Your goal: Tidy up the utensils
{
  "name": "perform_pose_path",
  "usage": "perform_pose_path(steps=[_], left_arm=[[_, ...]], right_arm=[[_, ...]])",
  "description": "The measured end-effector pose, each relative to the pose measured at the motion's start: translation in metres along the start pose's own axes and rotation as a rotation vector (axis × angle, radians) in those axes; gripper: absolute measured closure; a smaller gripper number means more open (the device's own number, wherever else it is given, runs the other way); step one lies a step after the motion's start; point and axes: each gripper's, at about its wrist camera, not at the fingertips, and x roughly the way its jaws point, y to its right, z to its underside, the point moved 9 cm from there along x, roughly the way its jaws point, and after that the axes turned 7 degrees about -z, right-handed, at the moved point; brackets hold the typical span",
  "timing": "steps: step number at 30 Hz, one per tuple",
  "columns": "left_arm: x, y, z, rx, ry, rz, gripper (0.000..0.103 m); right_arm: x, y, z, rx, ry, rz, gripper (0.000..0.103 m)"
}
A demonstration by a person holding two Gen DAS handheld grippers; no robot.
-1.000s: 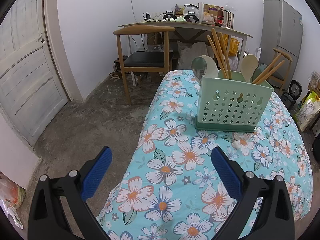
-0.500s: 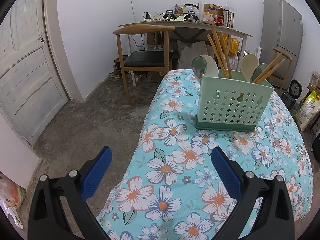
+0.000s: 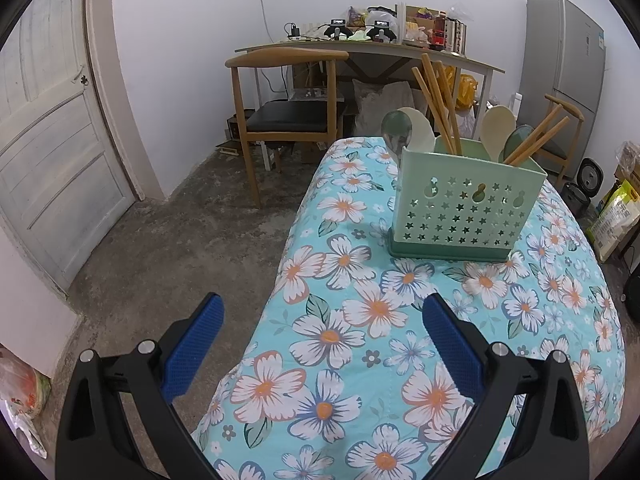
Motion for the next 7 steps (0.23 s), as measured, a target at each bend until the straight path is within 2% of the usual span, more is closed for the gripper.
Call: perform_pose_path(steps=[7], left_arm=[[0.0014, 0.0000, 0.0008, 0.001, -0.004, 0.002, 0.006]], right_arm=[[-0.0005, -0.0012, -0.0004, 0.000, 0.000, 0.001, 0.008]])
